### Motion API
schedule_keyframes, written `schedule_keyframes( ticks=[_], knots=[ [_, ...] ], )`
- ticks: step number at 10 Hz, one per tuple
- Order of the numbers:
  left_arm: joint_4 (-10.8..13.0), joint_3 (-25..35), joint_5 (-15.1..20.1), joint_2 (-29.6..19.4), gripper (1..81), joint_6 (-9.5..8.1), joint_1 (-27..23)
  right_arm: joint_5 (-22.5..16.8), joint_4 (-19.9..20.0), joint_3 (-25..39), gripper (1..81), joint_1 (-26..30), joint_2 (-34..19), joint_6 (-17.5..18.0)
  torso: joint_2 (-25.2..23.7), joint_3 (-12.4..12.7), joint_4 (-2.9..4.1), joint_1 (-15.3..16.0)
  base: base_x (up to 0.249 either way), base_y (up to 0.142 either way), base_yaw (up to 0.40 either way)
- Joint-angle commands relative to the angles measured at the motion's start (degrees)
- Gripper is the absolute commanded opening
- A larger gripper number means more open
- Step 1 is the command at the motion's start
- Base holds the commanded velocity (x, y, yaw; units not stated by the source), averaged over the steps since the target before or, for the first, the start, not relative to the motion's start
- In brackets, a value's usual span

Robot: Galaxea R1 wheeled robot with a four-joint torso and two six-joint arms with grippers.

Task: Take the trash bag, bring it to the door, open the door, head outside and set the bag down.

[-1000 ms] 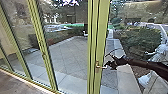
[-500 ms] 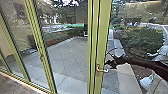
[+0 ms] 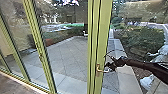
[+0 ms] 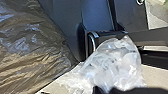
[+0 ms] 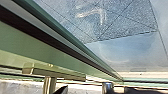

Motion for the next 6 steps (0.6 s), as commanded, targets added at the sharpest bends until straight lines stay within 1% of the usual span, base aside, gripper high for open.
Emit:
schedule_keyframes(
  ticks=[1, 4, 6],
  knots=[
    [-0.7, 0.2, 4.4, 0.1, 1.0, 0.26, -2.1, -4.2, 1.5, -1.5, 81.1, 9.9, 1.3, 0.5, 0.0, 0.0, 0.0, 0.0, 0.0, 0.0, 0.0],
    [-0.8, 0.2, 4.4, -0.1, 1.0, 0.17, -1.9, -5.6, 3.4, -7.2, 81.1, 9.4, 4.3, 0.7, 0.0, 0.0, 0.0, 0.0, 0.0, 0.0, 0.0],
    [-0.8, 0.1, 4.3, -0.1, 1.0, 0.17, -1.8, -7.5, 4.0, -12.3, 81.1, 9.0, 7.1, 0.7, 0.0, 0.0, 0.0, 0.0, 0.0, 0.0, 0.0]
  ],
)
